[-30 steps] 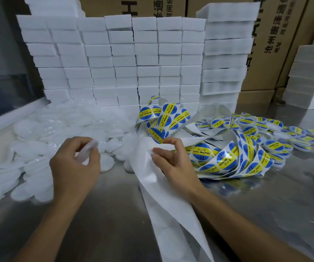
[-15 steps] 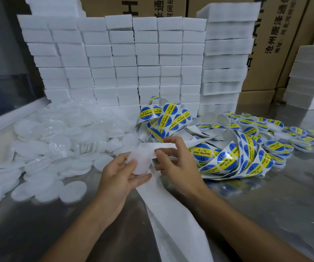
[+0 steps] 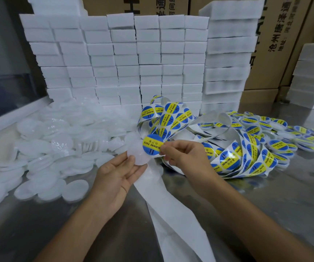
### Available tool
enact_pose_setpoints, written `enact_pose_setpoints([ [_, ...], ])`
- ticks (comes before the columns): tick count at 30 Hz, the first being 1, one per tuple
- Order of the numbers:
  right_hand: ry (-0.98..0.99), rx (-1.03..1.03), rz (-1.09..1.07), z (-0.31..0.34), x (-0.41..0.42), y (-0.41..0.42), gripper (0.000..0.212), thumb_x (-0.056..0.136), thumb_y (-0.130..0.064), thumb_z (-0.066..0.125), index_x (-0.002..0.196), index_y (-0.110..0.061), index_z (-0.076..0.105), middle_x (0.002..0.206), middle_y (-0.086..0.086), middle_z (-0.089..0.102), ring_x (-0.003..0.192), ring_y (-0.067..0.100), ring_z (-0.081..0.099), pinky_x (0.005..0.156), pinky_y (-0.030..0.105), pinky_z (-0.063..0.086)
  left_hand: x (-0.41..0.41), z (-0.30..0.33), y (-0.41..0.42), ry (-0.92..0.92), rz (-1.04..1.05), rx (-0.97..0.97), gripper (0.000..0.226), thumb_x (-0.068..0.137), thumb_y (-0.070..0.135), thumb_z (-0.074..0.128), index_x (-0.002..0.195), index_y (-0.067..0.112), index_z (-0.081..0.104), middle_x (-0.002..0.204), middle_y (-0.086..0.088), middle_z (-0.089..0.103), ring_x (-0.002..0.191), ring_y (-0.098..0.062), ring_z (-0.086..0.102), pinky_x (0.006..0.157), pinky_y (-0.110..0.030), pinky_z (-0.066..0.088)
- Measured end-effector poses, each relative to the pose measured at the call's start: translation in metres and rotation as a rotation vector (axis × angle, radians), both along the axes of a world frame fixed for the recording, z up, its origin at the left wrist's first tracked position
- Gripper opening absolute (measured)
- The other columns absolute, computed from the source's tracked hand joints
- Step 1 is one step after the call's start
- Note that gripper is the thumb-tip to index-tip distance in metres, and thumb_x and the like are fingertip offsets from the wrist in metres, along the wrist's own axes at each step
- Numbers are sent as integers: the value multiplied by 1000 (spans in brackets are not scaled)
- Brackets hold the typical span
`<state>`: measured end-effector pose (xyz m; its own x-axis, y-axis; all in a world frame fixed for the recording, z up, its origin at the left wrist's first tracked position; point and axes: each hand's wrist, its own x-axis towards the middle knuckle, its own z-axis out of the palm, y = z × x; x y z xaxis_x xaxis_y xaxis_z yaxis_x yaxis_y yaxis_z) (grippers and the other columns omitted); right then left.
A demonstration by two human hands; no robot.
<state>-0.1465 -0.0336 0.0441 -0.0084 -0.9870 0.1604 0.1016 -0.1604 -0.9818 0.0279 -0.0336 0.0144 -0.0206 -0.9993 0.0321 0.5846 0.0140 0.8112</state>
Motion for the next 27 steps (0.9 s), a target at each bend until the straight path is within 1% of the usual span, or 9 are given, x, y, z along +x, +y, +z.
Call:
enact_pose_setpoints([
  [2, 3, 32, 8, -2, 4, 2, 10, 87, -7, 71, 77, -10, 76, 66, 4, 71, 54, 6, 58, 53, 16, 48, 0, -1, 0, -17, 27, 15, 26, 87, -1, 56, 111, -6, 62, 107, -20, 72, 98, -28, 71, 77, -32, 60],
  [5, 91, -5, 6, -4, 6, 1, 6, 86, -9, 72, 82, -7, 76, 67, 4, 71, 53, 7, 56, 53, 16, 46, -1, -1, 1, -36, 28, 13, 25, 84, -1, 59, 108, -7, 63, 101, -19, 73, 90, -26, 73, 72, -31, 60],
  [8, 140, -29, 14, -5, 6, 1, 6, 86, -10, 72, 82, -9, 77, 66, 0, 72, 53, 6, 56, 54, 15, 45, -1, 1, 2, -60, 9, -6, 35, 75, 7, 64, 108, -5, 65, 103, -18, 74, 95, -25, 72, 72, -30, 60],
  [11, 179, -43, 10, -7, 7, 1, 8, 86, -10, 73, 80, -14, 76, 67, -2, 73, 55, 2, 58, 55, 13, 47, -1, 1, 2, -59, -3, -2, 39, 73, 9, 65, 110, -3, 65, 104, -18, 73, 97, -26, 72, 71, -29, 59],
  [16, 193, -52, 11, -9, 7, 1, 6, 85, -12, 74, 81, -15, 77, 71, 0, 74, 57, 0, 60, 56, 12, 47, -2, 1, 3, -62, -1, 9, 39, 71, 8, 66, 109, -3, 65, 102, -19, 74, 94, -27, 73, 70, -29, 60],
  [20, 177, -58, 6, -11, 8, 0, 6, 85, -10, 74, 81, -13, 77, 68, -3, 73, 56, 0, 60, 57, 11, 47, -2, 1, 4, -77, -7, 9, 42, 72, 9, 66, 112, -3, 64, 103, -18, 73, 96, -27, 72, 72, -29, 60],
  [24, 205, -74, 11, -10, 7, 0, 6, 85, -11, 74, 82, -14, 77, 70, -4, 74, 58, -1, 62, 58, 12, 48, -2, 2, 4, -78, 4, 16, 40, 73, 10, 67, 110, -4, 65, 102, -18, 74, 95, -27, 72, 72, -30, 60],
  [27, 216, -83, -6, -11, 8, 0, 8, 85, -11, 74, 79, -16, 76, 66, -8, 73, 57, -2, 62, 56, 10, 47, -3, 2, 5, -101, 38, 23, 34, 75, 8, 68, 107, -4, 66, 99, -18, 74, 92, -27, 73, 73, -31, 60],
])
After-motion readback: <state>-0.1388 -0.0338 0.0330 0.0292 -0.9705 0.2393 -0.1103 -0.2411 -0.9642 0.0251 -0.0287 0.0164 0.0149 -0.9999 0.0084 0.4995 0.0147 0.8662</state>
